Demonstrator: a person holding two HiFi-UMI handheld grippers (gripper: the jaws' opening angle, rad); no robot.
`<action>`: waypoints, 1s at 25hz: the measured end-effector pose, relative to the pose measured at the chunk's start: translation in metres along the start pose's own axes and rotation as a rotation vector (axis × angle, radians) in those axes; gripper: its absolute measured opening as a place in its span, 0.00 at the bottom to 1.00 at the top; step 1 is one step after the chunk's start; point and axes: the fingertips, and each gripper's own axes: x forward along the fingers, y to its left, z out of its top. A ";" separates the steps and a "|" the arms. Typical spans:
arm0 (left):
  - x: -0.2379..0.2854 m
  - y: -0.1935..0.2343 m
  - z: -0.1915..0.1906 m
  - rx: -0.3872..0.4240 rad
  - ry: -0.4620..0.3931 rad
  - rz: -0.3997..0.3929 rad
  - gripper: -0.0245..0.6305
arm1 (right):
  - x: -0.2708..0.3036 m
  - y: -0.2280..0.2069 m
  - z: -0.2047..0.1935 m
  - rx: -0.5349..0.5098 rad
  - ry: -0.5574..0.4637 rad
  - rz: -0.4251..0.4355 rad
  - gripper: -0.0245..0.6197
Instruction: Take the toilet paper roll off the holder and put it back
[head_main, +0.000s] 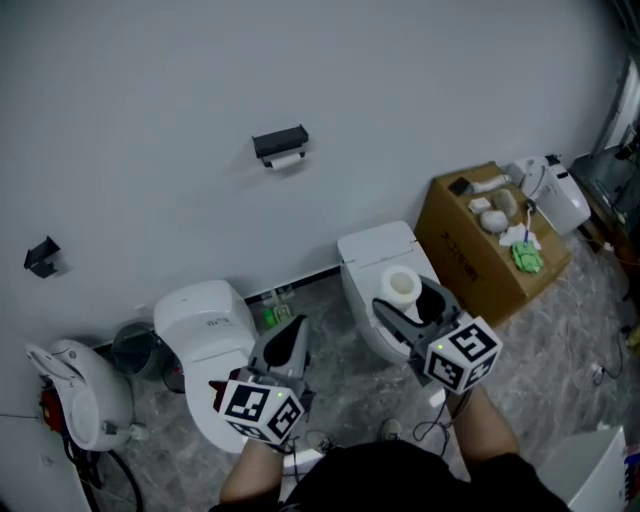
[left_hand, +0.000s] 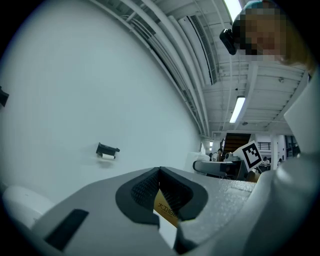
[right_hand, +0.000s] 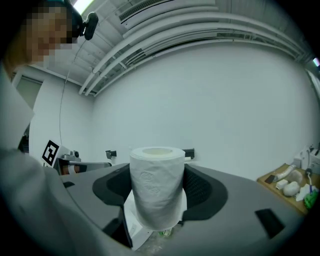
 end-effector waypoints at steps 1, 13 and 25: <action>0.003 -0.009 -0.003 0.005 0.001 0.006 0.04 | -0.007 -0.005 -0.001 0.004 -0.003 0.007 0.50; 0.018 -0.117 -0.027 0.084 0.001 0.132 0.04 | -0.083 -0.054 -0.001 0.030 -0.043 0.153 0.50; 0.013 -0.138 -0.046 0.082 0.001 0.274 0.04 | -0.086 -0.066 -0.011 0.049 -0.035 0.284 0.50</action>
